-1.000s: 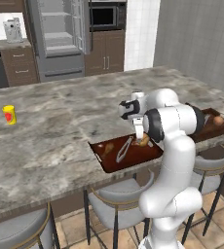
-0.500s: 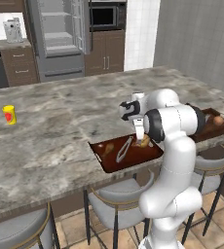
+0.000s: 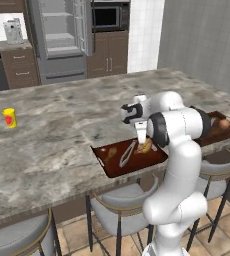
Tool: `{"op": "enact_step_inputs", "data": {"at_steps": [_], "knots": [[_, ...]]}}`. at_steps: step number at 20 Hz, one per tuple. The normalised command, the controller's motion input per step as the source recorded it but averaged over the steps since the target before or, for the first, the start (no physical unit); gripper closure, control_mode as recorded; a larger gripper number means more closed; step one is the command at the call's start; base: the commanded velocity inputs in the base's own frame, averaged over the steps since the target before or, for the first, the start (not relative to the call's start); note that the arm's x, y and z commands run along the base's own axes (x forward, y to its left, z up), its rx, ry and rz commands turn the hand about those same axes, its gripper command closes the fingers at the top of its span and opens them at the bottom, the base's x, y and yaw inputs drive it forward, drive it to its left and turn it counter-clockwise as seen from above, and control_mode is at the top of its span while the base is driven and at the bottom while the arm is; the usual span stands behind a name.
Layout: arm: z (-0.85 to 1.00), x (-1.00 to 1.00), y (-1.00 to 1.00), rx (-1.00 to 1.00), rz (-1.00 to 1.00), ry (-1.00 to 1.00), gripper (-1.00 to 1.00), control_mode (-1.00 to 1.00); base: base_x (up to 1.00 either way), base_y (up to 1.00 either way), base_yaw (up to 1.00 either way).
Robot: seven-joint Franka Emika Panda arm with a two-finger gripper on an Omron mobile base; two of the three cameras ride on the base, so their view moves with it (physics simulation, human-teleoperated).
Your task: Gather the broccoli and onion from the fridge and place them on a tray on the dining counter. Then gather the chicken drumsticks from the fridge and place them on the other tray.
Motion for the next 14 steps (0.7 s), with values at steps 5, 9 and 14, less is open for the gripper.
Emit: {"op": "enact_step_inputs", "data": {"at_steps": [5,9,14], "knots": [[0.79,-0.13,0.27,-0.05,0.00,-0.04,-1.00,-1.00,0.00,0.00,0.00],[0.81,-0.69,0.05,-0.01,0.01,-0.18,-1.00,-1.00,0.00,0.00,0.00],[0.59,-0.89,-0.03,0.04,0.28,-0.17,-1.00,-1.00,0.00,0.00,0.00]]}}
